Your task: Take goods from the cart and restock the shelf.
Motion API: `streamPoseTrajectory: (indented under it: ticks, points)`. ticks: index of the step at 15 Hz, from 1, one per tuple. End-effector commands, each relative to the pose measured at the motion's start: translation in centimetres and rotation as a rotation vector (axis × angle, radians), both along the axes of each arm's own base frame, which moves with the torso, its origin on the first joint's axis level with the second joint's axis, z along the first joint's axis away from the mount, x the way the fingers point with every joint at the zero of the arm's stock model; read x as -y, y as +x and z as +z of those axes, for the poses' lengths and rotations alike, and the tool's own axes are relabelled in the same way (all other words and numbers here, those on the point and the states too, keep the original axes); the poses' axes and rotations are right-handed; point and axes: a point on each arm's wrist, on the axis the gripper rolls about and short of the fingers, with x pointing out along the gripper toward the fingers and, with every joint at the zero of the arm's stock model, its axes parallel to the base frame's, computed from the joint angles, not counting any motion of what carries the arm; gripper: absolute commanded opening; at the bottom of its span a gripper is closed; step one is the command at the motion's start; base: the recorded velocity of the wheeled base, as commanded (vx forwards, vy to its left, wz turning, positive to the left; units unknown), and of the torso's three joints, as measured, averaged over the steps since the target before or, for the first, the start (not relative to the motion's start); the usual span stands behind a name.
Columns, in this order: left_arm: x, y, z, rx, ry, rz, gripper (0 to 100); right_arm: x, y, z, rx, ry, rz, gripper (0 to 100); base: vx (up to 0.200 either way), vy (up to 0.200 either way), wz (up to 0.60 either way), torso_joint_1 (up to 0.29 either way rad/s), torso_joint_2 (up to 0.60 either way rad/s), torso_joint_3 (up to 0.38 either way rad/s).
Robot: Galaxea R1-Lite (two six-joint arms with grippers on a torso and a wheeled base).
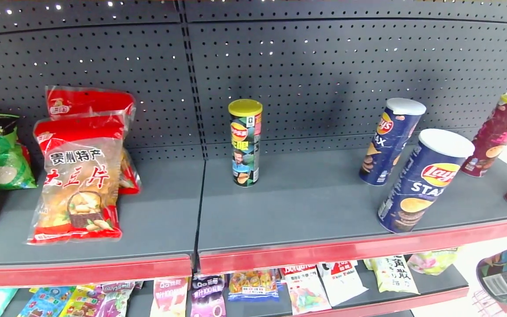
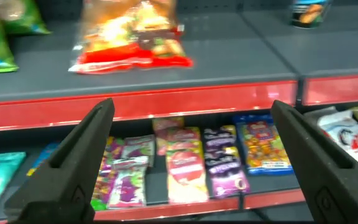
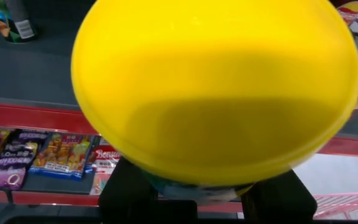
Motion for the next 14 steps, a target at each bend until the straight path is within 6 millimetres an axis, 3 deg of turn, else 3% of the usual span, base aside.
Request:
streamPoseTrajectory:
  ticks: [1, 11, 14]
  points:
    - [0.0, 0.0, 0.0, 0.001, -0.001, 0.000, 100, 0.0, 0.0, 0.0, -0.001, -0.001, 0.000, 0, 0.000, 0.000, 0.00, 0.000, 0.00, 0.000]
    - [0.0, 0.0, 0.0, 0.001, 0.001, 0.000, 100, 0.0, -0.3, -0.9, -0.009, -0.005, 0.028, 0, 0.000, 0.000, 0.00, 0.000, 0.00, 0.000]
    - [0.0, 0.6, 0.2, -0.073, 0.041, -0.018, 100, 0.1, -0.8, -1.1, 0.009, -0.001, 0.017, 0, 0.000, 0.000, 0.00, 0.000, 0.00, 0.000]
